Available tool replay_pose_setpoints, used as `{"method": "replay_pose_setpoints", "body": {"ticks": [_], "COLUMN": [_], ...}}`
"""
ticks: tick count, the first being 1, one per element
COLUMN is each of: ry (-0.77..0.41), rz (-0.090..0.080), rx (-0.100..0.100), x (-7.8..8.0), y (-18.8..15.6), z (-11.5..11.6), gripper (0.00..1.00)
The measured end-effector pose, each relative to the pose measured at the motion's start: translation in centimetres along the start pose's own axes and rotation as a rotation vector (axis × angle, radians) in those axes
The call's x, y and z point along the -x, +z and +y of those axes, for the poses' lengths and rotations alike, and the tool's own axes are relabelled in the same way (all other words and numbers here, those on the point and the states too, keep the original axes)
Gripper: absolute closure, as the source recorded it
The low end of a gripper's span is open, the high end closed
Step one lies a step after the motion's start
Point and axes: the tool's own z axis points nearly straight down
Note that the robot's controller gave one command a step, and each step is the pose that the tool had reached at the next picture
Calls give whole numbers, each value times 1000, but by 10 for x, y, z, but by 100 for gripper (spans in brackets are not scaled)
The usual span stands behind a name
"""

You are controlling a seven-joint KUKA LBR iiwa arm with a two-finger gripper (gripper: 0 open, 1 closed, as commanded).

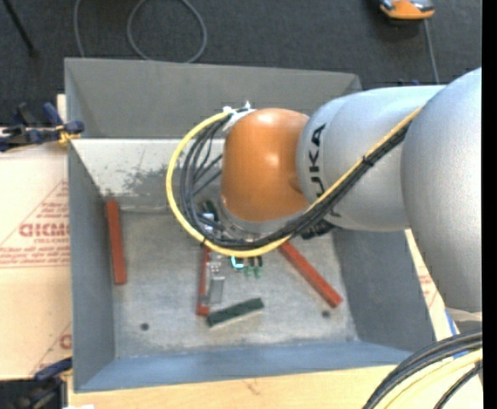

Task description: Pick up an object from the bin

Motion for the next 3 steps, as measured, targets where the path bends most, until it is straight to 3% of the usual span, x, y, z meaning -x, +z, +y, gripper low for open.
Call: {"method": "replay_pose_setpoints", "body": {"ticks": [1, 2, 3], "ry": [73, -164, -542], "rz": [-3, -8, -17], "rx": [-2, -2, -6], "x": [-30, -62, -64], "y": [80, 63, 76], "z": [-60, -35, -93], "gripper": [0, 0, 0]}}
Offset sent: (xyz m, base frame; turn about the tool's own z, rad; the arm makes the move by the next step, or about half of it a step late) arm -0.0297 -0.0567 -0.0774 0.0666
